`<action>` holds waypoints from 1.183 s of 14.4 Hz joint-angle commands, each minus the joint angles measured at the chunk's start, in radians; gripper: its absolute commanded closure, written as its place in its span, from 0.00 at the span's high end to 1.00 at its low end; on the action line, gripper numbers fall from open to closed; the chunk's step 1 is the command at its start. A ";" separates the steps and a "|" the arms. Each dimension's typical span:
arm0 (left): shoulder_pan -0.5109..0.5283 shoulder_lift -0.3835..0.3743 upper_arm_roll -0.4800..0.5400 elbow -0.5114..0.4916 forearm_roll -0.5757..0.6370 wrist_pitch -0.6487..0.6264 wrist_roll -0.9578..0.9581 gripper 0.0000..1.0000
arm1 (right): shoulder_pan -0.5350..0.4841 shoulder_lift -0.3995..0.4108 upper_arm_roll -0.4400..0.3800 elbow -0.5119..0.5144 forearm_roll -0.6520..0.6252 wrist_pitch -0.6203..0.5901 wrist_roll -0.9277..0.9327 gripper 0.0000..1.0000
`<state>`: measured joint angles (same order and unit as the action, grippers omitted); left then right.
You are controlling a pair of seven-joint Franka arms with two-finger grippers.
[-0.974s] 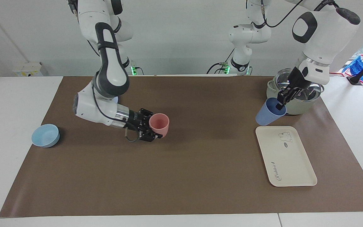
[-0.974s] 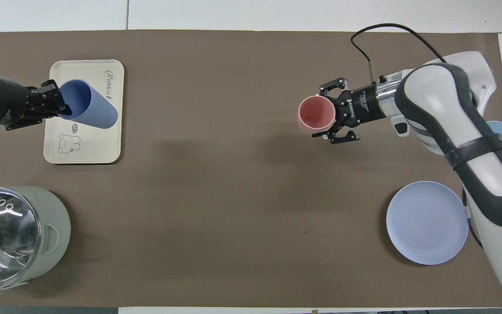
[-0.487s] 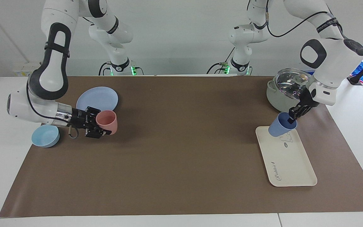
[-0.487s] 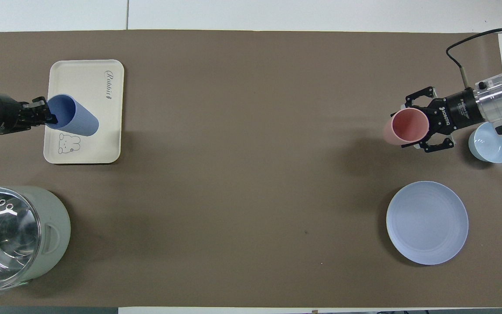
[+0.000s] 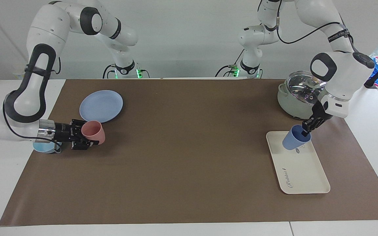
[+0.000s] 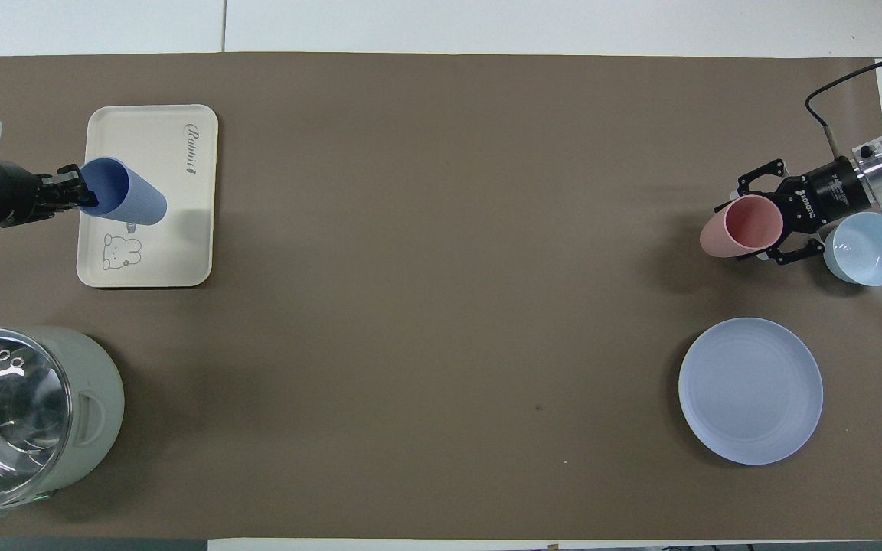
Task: Place cup on tray
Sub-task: 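Set the cup upright on the tray with the left gripper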
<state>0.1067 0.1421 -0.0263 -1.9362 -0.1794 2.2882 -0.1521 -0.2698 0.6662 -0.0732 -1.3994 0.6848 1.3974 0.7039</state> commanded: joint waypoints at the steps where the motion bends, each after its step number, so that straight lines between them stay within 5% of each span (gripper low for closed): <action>1: 0.015 0.073 -0.004 -0.007 0.018 0.117 0.034 0.00 | -0.014 0.118 0.021 0.158 -0.019 -0.080 -0.004 0.00; 13: 0.019 0.105 -0.004 -0.046 0.026 0.183 0.105 0.00 | -0.014 0.159 0.033 0.160 -0.064 -0.037 -0.038 0.00; 14: 0.021 0.105 -0.004 -0.044 0.026 0.182 0.105 0.37 | -0.014 0.159 0.033 0.155 -0.064 -0.032 -0.040 0.00; 15: 0.019 0.105 -0.004 -0.041 0.026 0.179 0.105 0.99 | -0.014 0.159 0.033 0.142 -0.064 -0.020 -0.040 0.00; 17: 0.016 0.091 -0.003 -0.027 0.026 0.147 0.103 1.00 | -0.014 0.158 0.033 0.128 -0.064 -0.008 -0.043 0.00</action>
<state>0.1221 0.2454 -0.0272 -1.9619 -0.1694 2.4382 -0.0564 -0.2698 0.8268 -0.0562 -1.2448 0.6410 1.3600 0.6939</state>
